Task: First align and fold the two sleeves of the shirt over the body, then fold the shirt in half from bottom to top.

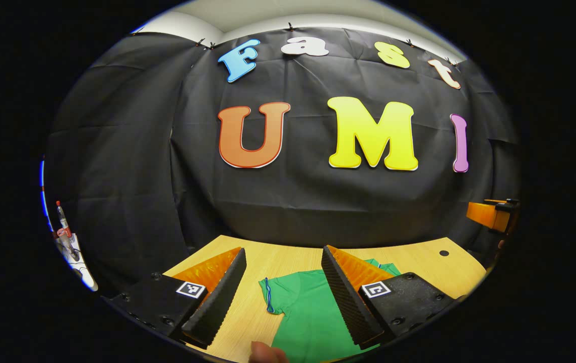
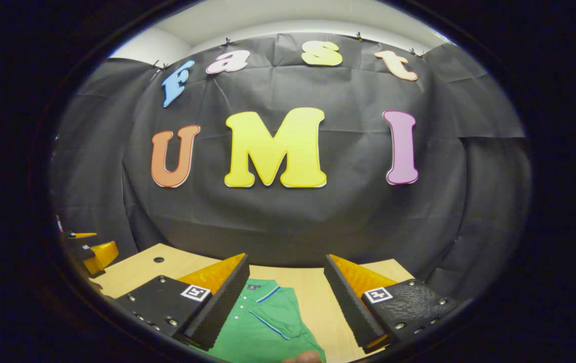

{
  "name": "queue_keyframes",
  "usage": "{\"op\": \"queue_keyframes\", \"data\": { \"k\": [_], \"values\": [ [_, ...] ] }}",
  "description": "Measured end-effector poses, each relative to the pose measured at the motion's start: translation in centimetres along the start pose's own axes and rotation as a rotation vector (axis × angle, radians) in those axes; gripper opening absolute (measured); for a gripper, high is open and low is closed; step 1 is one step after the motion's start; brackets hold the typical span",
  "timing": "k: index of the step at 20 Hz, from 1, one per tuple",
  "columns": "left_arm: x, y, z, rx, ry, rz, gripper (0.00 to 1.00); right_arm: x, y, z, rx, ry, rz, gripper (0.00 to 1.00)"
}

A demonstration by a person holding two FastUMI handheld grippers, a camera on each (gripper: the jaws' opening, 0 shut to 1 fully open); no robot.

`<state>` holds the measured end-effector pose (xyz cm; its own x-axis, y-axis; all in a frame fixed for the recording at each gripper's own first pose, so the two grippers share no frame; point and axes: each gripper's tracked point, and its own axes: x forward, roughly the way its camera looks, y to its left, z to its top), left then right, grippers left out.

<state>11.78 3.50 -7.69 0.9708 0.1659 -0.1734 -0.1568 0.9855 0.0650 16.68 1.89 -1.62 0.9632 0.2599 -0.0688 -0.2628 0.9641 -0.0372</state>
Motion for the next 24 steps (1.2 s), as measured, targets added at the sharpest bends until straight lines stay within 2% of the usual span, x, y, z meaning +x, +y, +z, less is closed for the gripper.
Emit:
{"op": "queue_keyframes", "data": {
  "k": [8, 12, 19, 21, 23, 24],
  "values": [
    [7.3, 1.5, -6.5, 0.020, 0.139, 0.047, 0.97, -2.8, -1.3, 3.0, -0.006, -0.052, -0.012, 0.96],
    [10.6, 1.2, -10.6, 0.004, 0.234, 0.053, 0.96, -3.3, -2.5, 3.3, -0.013, -0.049, -0.032, 0.96],
    [15.6, 3.0, -16.0, 0.004, 0.355, 0.116, 0.97, -4.0, -5.4, 3.8, -0.034, -0.045, -0.082, 0.96],
    [16.5, 3.6, -17.3, 0.007, 0.388, 0.136, 0.96, -4.0, -5.9, 3.6, -0.039, -0.036, -0.089, 0.93],
    [17.4, 3.9, -18.6, 0.010, 0.415, 0.145, 1.00, -4.0, -6.3, 3.5, -0.046, -0.035, -0.092, 0.94],
    [17.7, 4.0, -19.3, 0.002, 0.437, 0.148, 0.97, -4.1, -6.5, 3.3, -0.050, -0.031, -0.093, 0.95]
  ]
}}
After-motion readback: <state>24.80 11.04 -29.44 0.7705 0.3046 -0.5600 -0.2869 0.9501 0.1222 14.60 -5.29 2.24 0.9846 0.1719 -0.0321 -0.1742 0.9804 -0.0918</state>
